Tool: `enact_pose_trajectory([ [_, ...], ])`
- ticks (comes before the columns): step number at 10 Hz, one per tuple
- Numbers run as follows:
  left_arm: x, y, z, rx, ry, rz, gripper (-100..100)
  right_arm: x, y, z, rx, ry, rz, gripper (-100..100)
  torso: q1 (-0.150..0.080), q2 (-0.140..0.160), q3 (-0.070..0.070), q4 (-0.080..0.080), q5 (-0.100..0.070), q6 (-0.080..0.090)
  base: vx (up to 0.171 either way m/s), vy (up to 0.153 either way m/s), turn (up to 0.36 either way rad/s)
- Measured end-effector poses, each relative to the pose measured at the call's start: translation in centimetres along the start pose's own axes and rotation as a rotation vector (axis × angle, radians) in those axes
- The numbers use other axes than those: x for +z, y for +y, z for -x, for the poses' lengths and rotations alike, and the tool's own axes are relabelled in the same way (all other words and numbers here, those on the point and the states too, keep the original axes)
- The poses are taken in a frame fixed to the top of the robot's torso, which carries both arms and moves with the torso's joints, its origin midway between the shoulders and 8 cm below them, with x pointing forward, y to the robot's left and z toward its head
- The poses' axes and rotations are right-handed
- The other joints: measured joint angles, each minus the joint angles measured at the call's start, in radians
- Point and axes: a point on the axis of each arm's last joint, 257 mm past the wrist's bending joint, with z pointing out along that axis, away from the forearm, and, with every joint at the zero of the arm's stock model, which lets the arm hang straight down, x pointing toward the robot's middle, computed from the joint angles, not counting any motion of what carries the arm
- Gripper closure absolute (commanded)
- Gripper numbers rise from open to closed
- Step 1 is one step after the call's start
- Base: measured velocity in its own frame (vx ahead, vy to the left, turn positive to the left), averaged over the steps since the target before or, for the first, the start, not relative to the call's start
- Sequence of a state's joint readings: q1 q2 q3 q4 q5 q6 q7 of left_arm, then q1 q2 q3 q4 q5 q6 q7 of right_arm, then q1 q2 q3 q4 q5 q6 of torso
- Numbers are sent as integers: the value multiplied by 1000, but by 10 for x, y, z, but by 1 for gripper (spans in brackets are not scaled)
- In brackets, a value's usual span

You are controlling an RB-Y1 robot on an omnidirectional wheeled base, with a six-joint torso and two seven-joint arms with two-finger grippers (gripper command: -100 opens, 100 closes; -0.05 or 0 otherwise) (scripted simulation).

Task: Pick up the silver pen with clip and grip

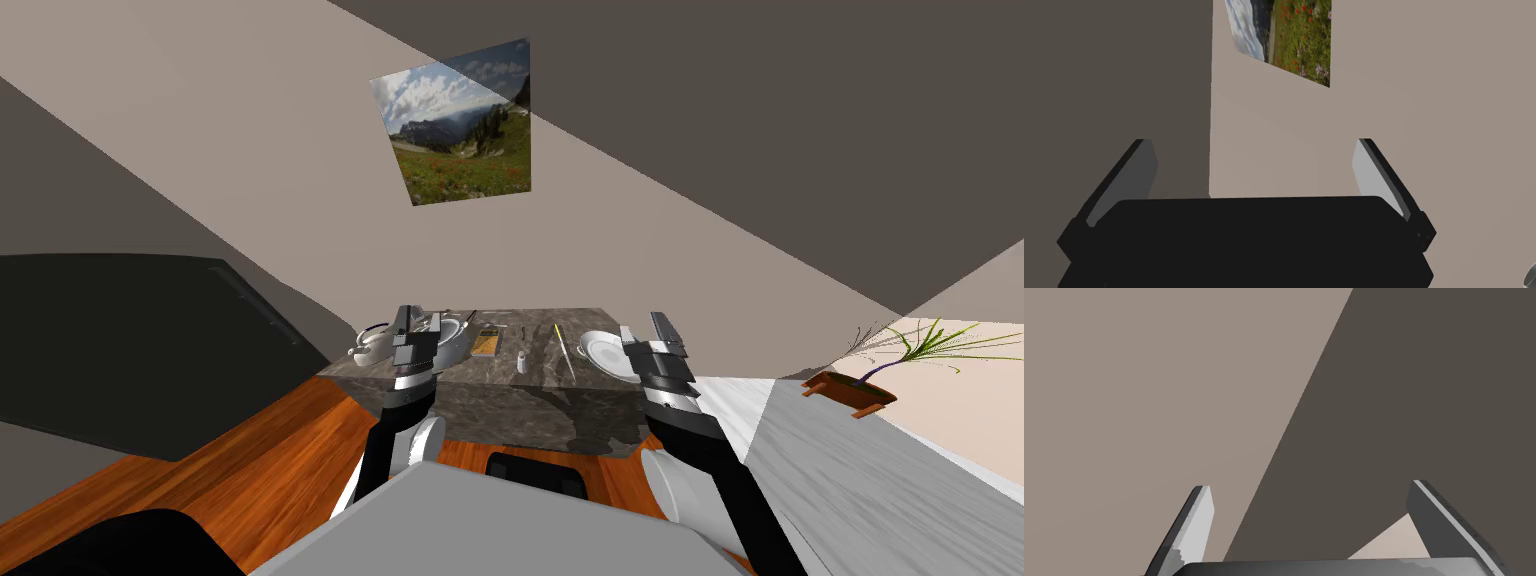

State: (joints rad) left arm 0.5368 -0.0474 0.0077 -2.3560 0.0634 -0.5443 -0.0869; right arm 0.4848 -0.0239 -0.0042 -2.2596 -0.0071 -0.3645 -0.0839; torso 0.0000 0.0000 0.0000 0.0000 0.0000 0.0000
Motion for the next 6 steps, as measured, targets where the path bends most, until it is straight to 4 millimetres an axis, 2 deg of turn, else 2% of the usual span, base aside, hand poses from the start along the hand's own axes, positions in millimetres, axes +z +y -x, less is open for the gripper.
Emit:
enact_pose_trajectory([
  [2, 0, 0, 0, 0, 0, 0, 0, -10, -25, -7, 1, 48, -66, -100, -3, 7, 4, 1, -1, 0, -121, -52, 104],
  [4, 0, 0, 0, 0, 0, 0, 0, -31, -55, -15, 7, 99, -150, -100, -3, 9, 5, 2, -1, 0, -116, -36, 86],
  [6, 0, 0, 0, 0, 0, 0, 0, -45, -77, -17, 9, 130, -208, -100, -4, 7, 4, 2, -1, 0, -95, -59, 130],
])
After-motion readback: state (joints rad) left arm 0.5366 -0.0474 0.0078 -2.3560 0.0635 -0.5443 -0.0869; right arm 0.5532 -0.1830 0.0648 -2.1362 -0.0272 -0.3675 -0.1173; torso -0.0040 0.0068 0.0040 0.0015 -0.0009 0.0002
